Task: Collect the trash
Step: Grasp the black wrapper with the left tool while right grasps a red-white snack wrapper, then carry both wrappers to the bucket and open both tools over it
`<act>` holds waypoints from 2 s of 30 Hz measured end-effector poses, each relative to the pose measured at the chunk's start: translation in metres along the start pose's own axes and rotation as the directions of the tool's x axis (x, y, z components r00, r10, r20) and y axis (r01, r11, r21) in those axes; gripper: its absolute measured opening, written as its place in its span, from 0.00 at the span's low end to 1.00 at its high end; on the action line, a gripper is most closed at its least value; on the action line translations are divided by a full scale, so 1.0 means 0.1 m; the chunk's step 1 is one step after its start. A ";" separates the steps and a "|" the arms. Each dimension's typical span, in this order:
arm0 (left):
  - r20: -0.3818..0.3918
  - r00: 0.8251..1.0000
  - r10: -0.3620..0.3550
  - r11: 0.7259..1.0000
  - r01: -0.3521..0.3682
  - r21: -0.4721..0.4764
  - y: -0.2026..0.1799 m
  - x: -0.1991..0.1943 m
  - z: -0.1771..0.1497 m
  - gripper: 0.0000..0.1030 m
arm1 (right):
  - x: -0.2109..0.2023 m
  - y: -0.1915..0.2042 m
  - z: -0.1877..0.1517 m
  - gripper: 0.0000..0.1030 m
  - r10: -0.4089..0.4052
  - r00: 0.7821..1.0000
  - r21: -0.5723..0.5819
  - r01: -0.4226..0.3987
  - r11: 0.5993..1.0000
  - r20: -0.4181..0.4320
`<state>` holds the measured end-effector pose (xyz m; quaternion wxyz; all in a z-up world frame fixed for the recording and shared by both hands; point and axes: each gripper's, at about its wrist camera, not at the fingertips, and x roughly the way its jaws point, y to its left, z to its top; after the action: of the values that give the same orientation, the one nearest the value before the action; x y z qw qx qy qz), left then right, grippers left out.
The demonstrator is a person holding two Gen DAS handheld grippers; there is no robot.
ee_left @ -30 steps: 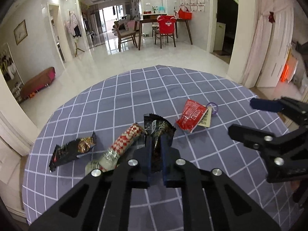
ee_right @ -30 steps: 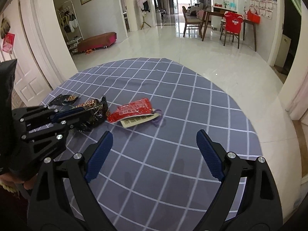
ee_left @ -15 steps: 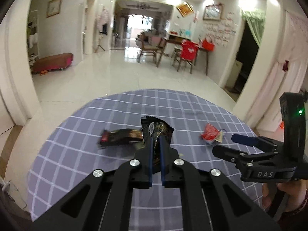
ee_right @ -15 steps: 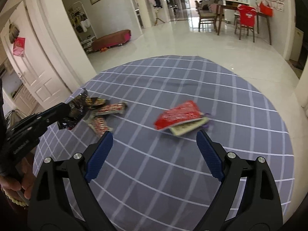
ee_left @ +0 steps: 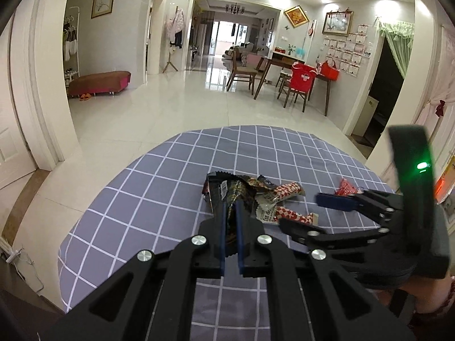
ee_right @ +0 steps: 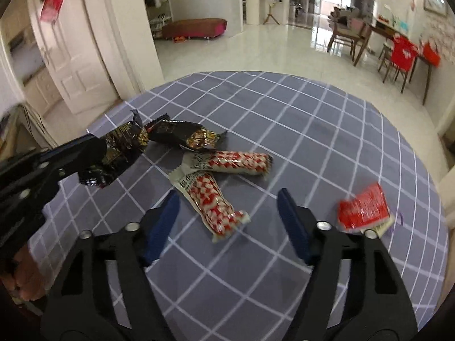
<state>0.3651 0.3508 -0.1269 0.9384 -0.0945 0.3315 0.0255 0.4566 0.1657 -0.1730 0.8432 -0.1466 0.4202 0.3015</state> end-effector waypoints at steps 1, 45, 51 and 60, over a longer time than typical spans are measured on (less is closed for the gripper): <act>-0.005 1.000 -0.005 1.000 0.005 -0.002 -0.01 0.00 -0.01 0.06 | 0.02 0.04 -0.01 0.50 -0.003 1.000 -0.024 0.002 1.000 -0.006; -0.152 0.903 -0.403 0.838 0.430 0.335 -3.64 -0.71 -0.88 0.06 | -2.77 -2.28 -3.05 0.20 -0.070 0.940 0.591 -0.151 0.792 0.333; -0.244 0.862 -0.445 0.771 0.507 0.384 -4.38 -0.48 -1.12 0.06 | -2.93 -2.72 -3.68 0.20 -0.154 0.937 0.699 -0.118 0.705 0.314; -0.359 0.818 -0.449 0.710 0.571 0.412 -5.14 0.05 -1.53 0.06 | -2.96 -3.10 -4.28 0.59 -0.279 0.929 0.814 -0.038 0.580 0.242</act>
<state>0.3317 -0.1833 -0.1642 0.8536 0.0620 0.3944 -0.3346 0.2492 -0.4030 -0.1972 0.8956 0.2777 0.3452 0.0398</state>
